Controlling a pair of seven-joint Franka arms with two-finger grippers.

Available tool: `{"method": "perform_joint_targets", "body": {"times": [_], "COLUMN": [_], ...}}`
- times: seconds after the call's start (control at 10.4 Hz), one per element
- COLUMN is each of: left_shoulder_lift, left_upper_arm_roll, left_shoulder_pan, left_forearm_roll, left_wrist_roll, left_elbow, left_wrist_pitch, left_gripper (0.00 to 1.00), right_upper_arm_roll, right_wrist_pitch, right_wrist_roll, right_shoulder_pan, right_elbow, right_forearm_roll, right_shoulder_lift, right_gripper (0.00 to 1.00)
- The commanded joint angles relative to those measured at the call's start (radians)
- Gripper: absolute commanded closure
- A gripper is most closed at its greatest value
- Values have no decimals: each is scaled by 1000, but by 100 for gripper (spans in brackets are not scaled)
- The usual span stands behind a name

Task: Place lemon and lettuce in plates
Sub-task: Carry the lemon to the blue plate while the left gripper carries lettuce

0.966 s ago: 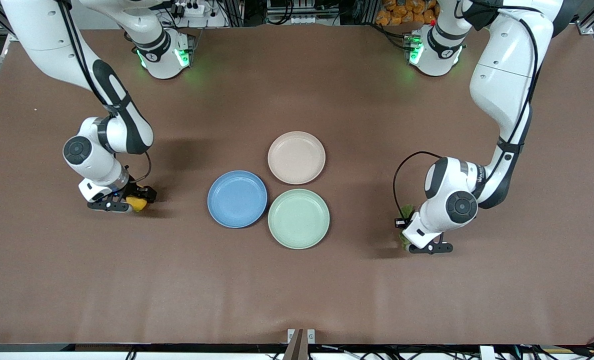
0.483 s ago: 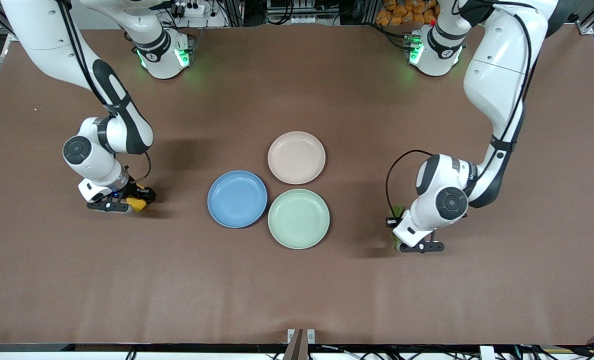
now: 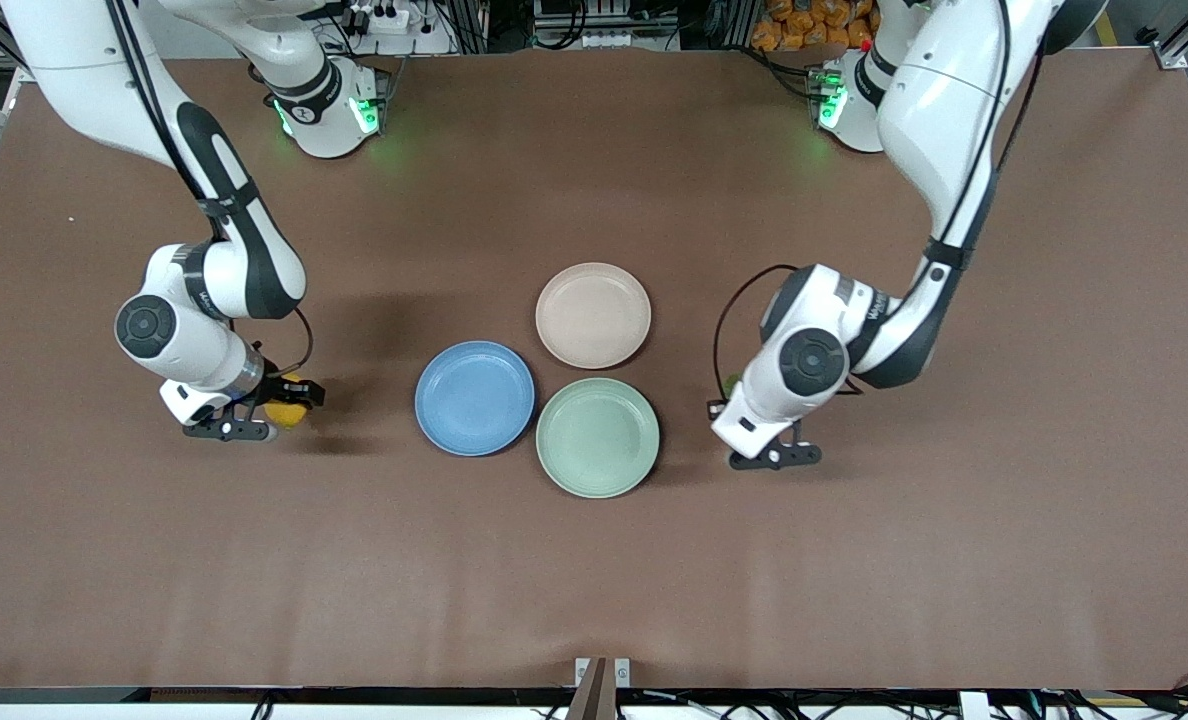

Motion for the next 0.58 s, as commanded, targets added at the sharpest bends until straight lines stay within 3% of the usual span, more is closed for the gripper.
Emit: {"method": "perform_joint_targets", "body": {"times": [0.0,0.19,0.48], "left_shoulder_lift": [-36,-41,-32], "left_upper_arm_roll": [5,-17,-54], "left_shoulder_pan": [-77,-120,-194], "left_forearm_roll": [8,8,11], "left_wrist_roll": [-134,-229,-357], "left_elbow": [-9,-9,-6], "left_wrist_pitch": [-30,-51,-49], "left_gripper": [100,100,100], "right_upper_arm_roll": [105,180,238], "right_wrist_pitch": [-21,-21,-19], "right_wrist_roll": [135,227,344], "right_shoulder_pan": [-12,-5,23], "right_elbow": [36,71,87], "right_forearm_roll": [-4,-4,-14], "right_shoulder_lift": [-18,-15,-3], "right_gripper": [100,100,100]}}
